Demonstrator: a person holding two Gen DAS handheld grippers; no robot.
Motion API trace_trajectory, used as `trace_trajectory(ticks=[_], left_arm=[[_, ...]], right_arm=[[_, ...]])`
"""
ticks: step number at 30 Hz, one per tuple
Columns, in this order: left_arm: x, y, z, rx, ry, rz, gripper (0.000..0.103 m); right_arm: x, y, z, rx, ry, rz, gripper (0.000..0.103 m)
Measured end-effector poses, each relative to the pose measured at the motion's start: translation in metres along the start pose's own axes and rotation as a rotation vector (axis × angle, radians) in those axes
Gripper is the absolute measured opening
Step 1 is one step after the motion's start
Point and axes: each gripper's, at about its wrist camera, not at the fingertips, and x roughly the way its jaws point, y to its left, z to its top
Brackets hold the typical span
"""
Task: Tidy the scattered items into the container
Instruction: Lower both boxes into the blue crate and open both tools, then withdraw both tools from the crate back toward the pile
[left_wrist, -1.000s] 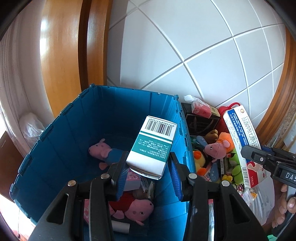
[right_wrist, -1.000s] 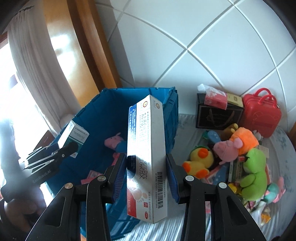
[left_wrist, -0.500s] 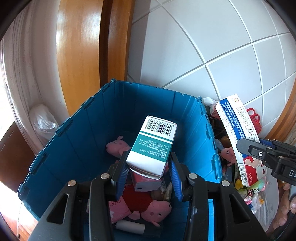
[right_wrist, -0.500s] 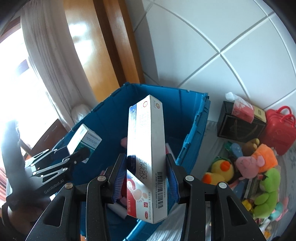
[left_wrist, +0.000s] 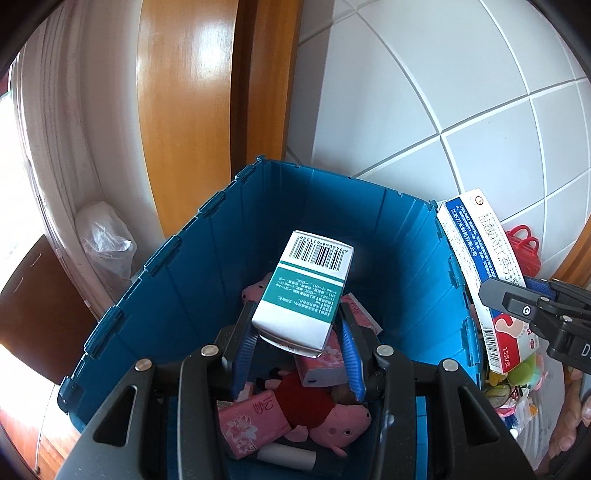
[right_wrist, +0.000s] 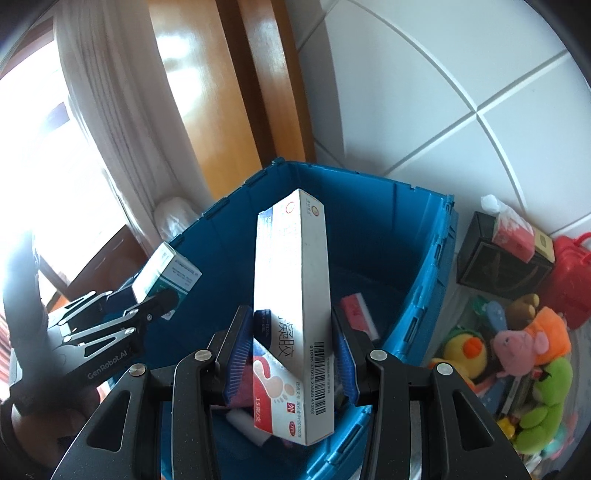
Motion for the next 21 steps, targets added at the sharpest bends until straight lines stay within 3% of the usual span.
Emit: trace_trajectory(ticks=[4,5,6,7,8,21], left_arm=[[0.001,0.011,0.003,-0.032,-0.007,0.001,0.042],[0.001,0.016,0.004,-0.059,-0.01,0.003,0.047],[0.001,0.019,0.004,-0.074,0.002,0.011,0.076],[0.002,0.022,0.004,-0.086,0.012,0.015,0.095],[0.002,0.025,0.004,-0.1,0.005,0.018,0.103],[0.004,0.019,-0.013,-0.089,0.048,-0.01,0.103]], right_arm=[[0.0,0.005,0.006,-0.007,-0.025,0.0,0.044],[-0.001,0.005,0.007,-0.01,-0.038,-0.006,0.062],[-0.003,0.005,0.008,-0.008,-0.055,-0.008,0.098],[-0.006,0.004,0.008,-0.004,-0.076,-0.013,0.101],[-0.007,0.004,0.008,-0.005,-0.087,-0.02,0.102],[-0.026,-0.014,-0.017,0.05,-0.085,-0.023,0.102]])
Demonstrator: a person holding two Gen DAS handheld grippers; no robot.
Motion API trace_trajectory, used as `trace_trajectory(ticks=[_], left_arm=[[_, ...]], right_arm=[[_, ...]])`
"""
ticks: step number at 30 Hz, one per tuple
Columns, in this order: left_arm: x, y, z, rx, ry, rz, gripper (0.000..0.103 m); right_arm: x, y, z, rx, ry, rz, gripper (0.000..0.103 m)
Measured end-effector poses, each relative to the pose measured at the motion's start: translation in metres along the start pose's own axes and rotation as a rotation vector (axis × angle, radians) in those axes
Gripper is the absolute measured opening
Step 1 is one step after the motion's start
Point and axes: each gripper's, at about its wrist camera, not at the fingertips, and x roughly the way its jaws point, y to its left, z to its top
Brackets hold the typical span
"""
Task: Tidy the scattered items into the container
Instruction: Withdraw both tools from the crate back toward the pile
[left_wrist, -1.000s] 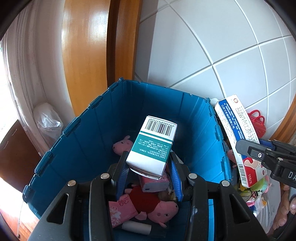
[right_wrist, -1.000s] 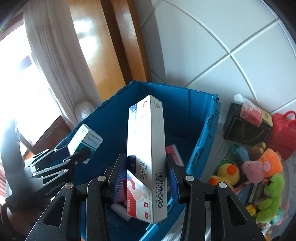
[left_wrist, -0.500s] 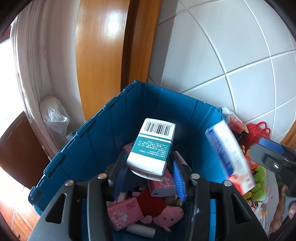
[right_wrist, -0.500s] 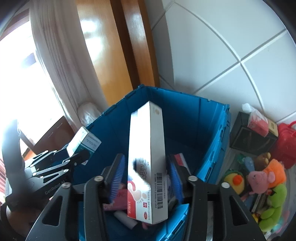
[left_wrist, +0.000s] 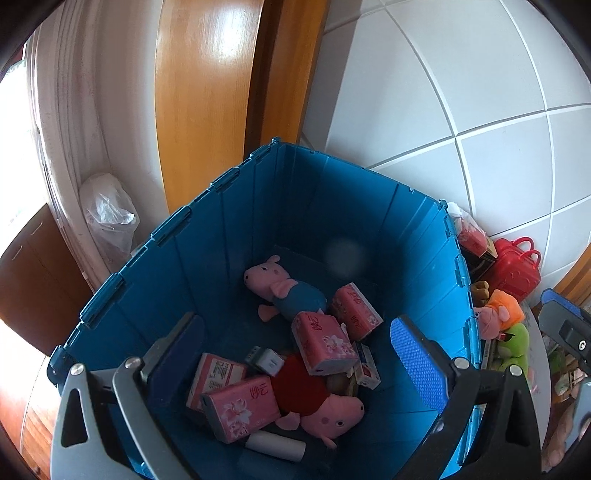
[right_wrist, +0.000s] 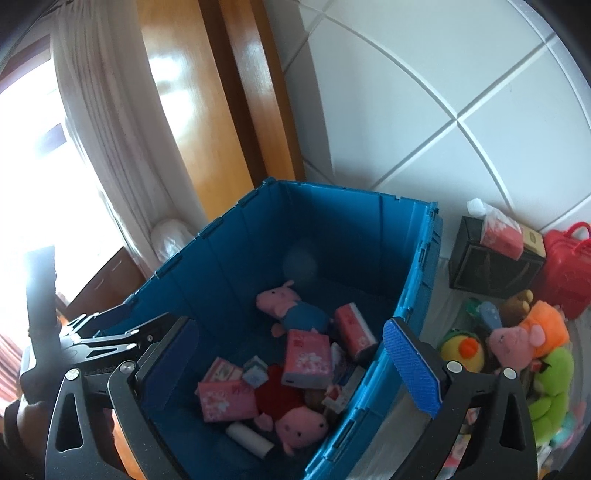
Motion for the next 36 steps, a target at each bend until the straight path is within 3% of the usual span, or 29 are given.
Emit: trace_trajectory(ticks=[6,17,25,36], left_arm=[[-0.01,-0.021,-0.008,0.005,-0.019,-0.037,0.103],[-0.031,-0.093,-0.029,0.109,-0.01,-0.064,0.103],[-0.036,-0.166,-0.055,0.198,0.001,-0.114,0.103],[-0.009,-0.272,-0.116,0.318,0.086,-0.169,0.103]], right_arm=[[-0.023,-0.013,-0.027,0.006,-0.008,-0.035,0.102],[-0.068,-0.063,-0.074,0.091,-0.017,-0.072,0.102],[-0.112,-0.126,-0.114,0.178,-0.021,-0.135,0.102],[-0.183,-0.235,-0.169,0.322,-0.028,-0.271,0.102]])
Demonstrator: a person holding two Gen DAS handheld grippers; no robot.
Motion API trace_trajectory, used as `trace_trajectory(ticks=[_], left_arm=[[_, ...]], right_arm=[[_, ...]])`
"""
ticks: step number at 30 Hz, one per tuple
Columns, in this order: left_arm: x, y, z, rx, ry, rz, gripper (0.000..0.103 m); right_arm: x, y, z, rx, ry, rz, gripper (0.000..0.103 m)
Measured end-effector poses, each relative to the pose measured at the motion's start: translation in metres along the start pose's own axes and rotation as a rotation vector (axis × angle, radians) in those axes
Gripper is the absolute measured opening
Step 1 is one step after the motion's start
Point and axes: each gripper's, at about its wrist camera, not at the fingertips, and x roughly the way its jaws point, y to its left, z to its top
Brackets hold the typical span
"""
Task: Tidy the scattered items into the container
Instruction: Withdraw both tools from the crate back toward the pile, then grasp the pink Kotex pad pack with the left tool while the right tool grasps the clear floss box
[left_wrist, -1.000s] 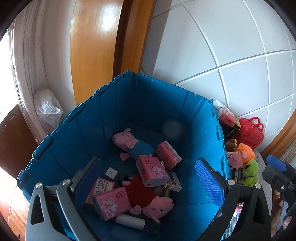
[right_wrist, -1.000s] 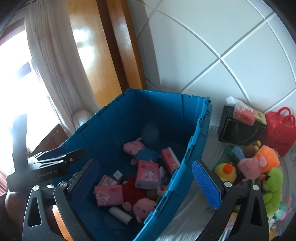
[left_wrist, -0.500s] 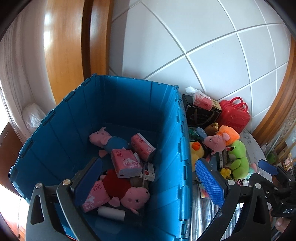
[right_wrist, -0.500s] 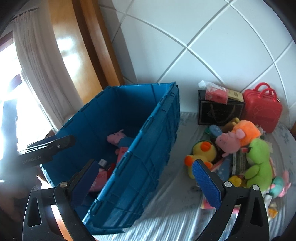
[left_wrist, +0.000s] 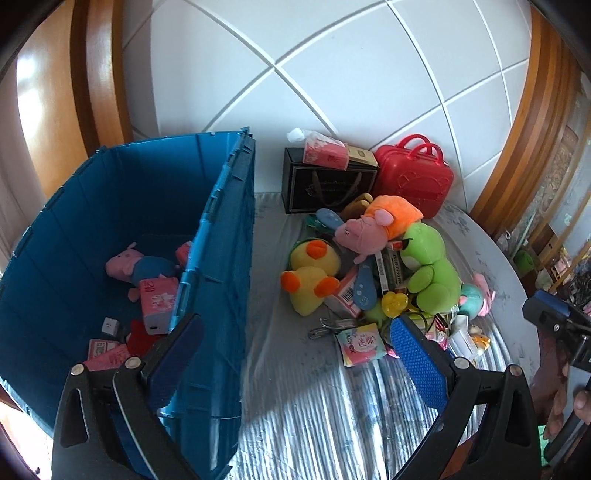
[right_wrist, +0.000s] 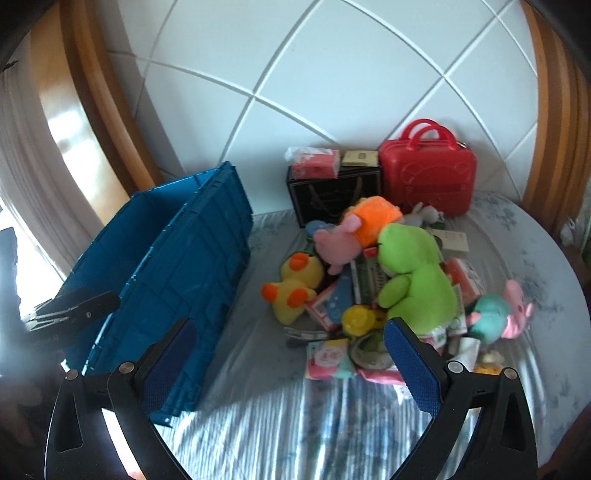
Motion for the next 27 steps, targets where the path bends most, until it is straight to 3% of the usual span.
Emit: trace_trajectory(ticks=[8,16,27], left_arm=[[0.054,-0.049,-0.033,0.022,0.077,0.024,0.103],[0.131,-0.083,-0.082,0.015,0.182,0.038,0.103],[0.223,-0.112,-0.118,-0.018,0.288,0.091,0.103]], right_arm=[[-0.014,-0.1,-0.029,0.087,0.025,-0.105,0.102],[-0.005,-0.178,-0.068,0.137,0.088,-0.16,0.102],[0.027,-0.235,-0.116,0.159,0.208,-0.184,0.102]])
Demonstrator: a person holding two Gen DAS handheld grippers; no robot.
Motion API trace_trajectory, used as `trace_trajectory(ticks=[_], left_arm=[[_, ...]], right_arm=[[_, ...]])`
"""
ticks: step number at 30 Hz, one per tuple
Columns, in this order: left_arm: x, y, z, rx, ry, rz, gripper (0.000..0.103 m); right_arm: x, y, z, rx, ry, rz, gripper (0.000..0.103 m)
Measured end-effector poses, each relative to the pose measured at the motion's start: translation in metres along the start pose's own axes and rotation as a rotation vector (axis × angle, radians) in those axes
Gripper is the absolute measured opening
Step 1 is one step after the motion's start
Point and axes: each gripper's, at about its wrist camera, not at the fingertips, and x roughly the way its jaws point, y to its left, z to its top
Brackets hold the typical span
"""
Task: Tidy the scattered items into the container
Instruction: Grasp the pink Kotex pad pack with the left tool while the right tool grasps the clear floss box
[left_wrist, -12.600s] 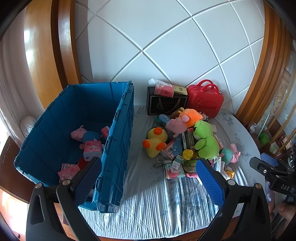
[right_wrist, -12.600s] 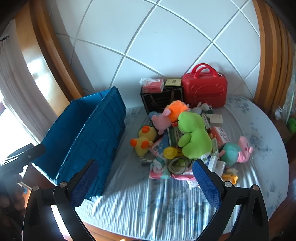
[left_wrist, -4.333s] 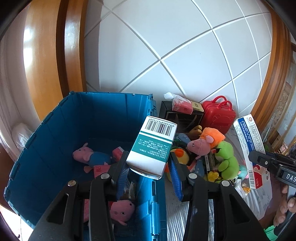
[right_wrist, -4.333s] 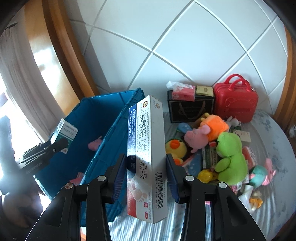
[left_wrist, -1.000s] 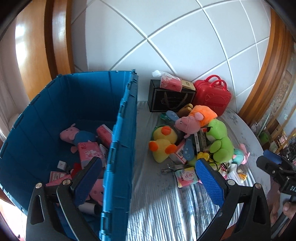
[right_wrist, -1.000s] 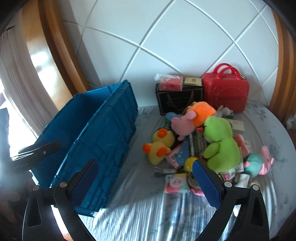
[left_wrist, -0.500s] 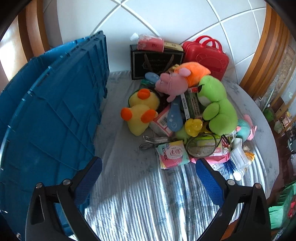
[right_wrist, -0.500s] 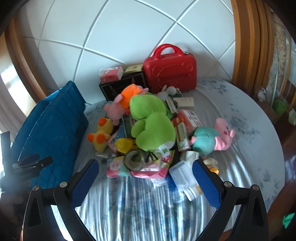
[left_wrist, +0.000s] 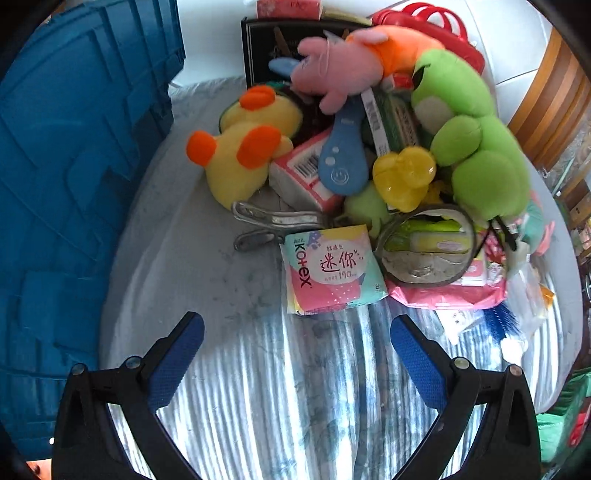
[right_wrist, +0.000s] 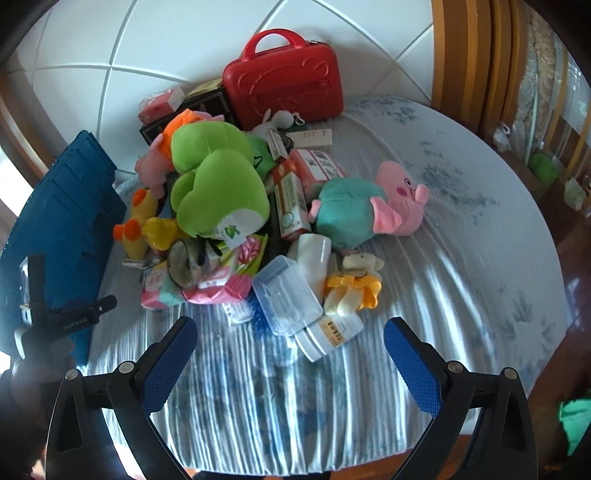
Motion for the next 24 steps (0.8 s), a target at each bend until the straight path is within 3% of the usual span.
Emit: trace_trajectory(ticks=[4,8,18,24], left_arm=[[0.038,-0.008,0.001,-0.015,0.023,0.038,0.103],[0.063,-0.015,0.004,-0.036,0.039,0.015,0.103],[0.089,-0.032,0.009,0.008,0.032,0.022,0.103],[0.101,-0.038,0.01,0.058,0.008,-0.003,0.103]], right_arm=[[0.02,-0.001,-0.001,-0.02,0.04,0.008,0.102],[0.038,0.0,-0.002,-0.036,0.076,0.011,0.102],[0.071,-0.003,0.011,-0.075,0.111,-0.011,0.102],[0.112,0.015,0.014,-0.184,0.173,-0.039,0.102]])
